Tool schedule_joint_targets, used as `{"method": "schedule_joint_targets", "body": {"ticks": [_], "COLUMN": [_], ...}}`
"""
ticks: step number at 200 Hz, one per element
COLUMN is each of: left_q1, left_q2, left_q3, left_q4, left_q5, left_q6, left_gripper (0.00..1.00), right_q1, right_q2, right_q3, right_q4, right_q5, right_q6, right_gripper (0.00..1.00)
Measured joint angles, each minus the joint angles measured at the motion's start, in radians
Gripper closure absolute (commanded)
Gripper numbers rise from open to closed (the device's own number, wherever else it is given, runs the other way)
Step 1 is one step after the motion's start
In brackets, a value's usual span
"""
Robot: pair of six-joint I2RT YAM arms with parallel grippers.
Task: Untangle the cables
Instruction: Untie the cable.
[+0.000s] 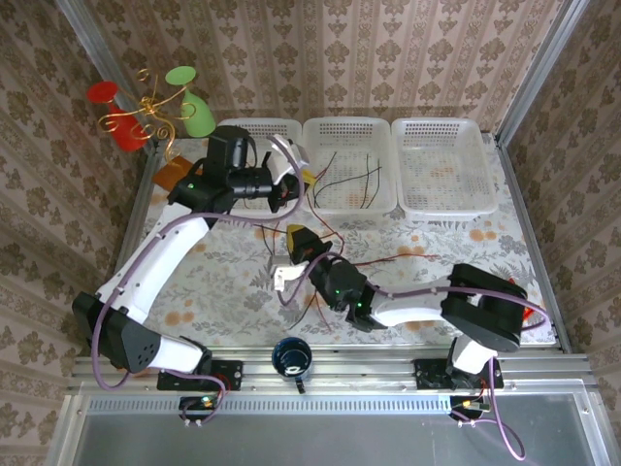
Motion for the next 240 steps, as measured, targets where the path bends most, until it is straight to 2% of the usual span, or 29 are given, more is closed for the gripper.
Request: {"method": "schedule_joint_targets", "body": {"ticks": [46, 86, 110, 152, 190, 240], "left_q1": [0.029, 0.043, 0.051, 0.053, 0.053, 0.085], "left_q2": [0.012, -0.011, -0.056, -0.168, -0.25, -0.311], "left_q3": [0.014, -0.025, -0.074, -0.158, -0.165, -0.182], "left_q4": [0.033, 0.101, 0.145, 0.209, 0.188, 0.109], "left_q5": [-0.107, -0.166, -0.185, -0.238, -0.353, -0.529], "left_q6": [-0.011, -0.052, -0.087, -0.13, -0.131, -0.151], "left_gripper": [1.0, 1.0, 1.0, 1.0, 1.0, 1.0], "right_q1": [0.019, -0.022, -0.135, -0.383, -0.514, -0.655], "right_q2": [-0.192, -0.497, -0.668, -0.838, -0.921, -0.928], "right_q3": [-0.055, -0.056, -0.037, -0.025, -0.026, -0.013], "right_q4": [-0.034, -0.257, -0.465, -0.759, -0.906, -1.078], "right_q5": [-0.028, -0.027, -0.028, -0.049, -0.048, 0.029], "right_q6": [0.082, 0.333, 0.562, 0.895, 1.087, 1.266], "right_gripper": [1.0, 1.0, 1.0, 1.0, 1.0, 1.0]}}
